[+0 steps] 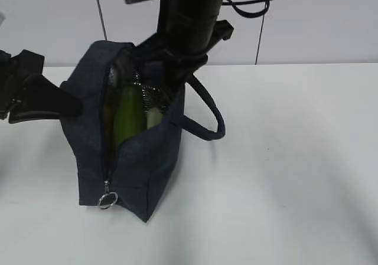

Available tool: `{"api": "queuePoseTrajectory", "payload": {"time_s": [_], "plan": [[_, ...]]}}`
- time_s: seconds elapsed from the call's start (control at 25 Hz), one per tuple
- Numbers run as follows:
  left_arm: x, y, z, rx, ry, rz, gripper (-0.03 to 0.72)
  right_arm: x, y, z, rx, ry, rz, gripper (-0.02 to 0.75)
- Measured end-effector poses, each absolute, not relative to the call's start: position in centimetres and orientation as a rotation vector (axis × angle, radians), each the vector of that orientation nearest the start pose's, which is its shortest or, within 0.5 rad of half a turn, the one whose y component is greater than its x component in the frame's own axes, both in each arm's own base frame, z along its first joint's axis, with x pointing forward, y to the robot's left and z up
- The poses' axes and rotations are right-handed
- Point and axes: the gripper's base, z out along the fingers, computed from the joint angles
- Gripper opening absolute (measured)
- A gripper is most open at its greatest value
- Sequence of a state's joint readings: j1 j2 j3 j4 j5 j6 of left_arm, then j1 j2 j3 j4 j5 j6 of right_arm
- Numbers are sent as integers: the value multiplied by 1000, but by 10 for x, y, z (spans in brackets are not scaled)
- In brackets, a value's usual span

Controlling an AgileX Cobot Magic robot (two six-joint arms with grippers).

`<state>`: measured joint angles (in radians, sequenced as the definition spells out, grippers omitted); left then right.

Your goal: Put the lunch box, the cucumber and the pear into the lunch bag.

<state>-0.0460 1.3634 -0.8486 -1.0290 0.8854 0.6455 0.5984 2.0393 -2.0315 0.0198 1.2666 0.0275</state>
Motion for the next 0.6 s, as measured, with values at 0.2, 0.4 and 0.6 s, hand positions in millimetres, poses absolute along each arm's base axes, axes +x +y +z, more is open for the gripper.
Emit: {"api": "queuePoseTrajectory", "payload": {"time_s": [0.2,0.4,0.6], "plan": [[243,-98,268,239,2478,-1071,1,364,243,292,-813,2717,63,6],[238,-116,269,294,2465,-1093,1,365,235,300,-813,2676,-20,5],[239,-120,271,259,2442,-1123,1,360,226,318,-805,2631,-79,5]]}}
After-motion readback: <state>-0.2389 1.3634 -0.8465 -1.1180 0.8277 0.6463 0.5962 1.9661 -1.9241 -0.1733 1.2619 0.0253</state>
